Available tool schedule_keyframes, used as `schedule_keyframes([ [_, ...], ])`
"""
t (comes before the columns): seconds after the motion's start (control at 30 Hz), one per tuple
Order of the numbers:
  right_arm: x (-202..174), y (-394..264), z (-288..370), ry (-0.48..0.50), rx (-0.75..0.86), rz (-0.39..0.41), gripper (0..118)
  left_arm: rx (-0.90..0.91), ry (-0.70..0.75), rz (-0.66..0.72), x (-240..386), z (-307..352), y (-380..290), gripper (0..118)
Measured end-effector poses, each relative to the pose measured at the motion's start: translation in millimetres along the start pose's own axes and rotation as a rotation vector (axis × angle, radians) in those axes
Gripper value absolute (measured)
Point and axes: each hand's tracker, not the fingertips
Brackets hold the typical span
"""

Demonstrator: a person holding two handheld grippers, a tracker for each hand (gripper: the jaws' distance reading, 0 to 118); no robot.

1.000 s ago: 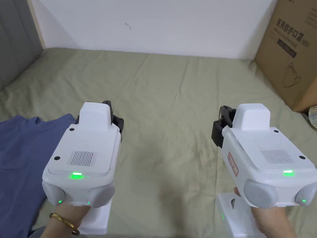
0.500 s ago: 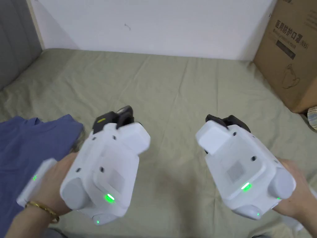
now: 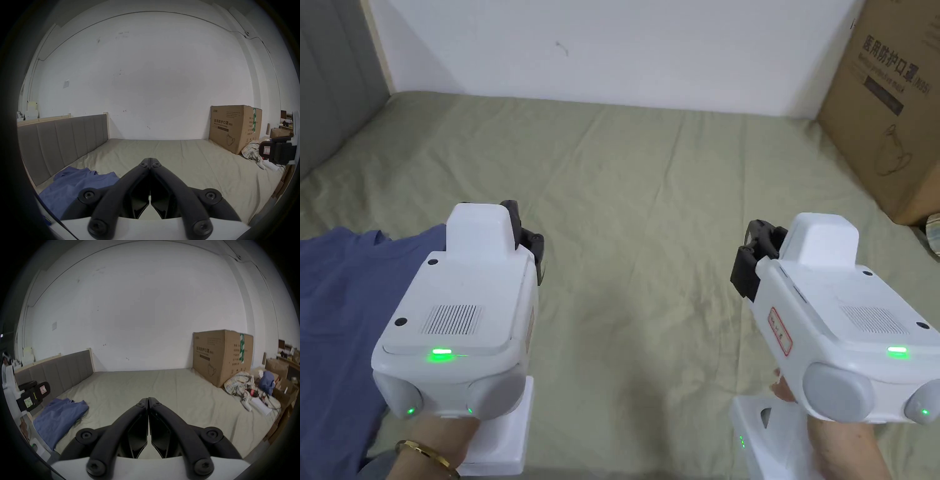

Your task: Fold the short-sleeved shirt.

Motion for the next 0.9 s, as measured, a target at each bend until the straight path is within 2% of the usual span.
schedule_keyframes([
  [0.17, -10.9, 4.5, 6.7, 0.02, 0.006, 0.011, 0, 0.008, -0.021, -0.051, 4.2, 0.5, 0.8, 0],
  [0.9, -5.4, 7.5, 4.2, 0.014, 0.012, 0.021, 0, 0.016, -0.041, -0.054, 8.3, 3.0, 3.0, 0],
])
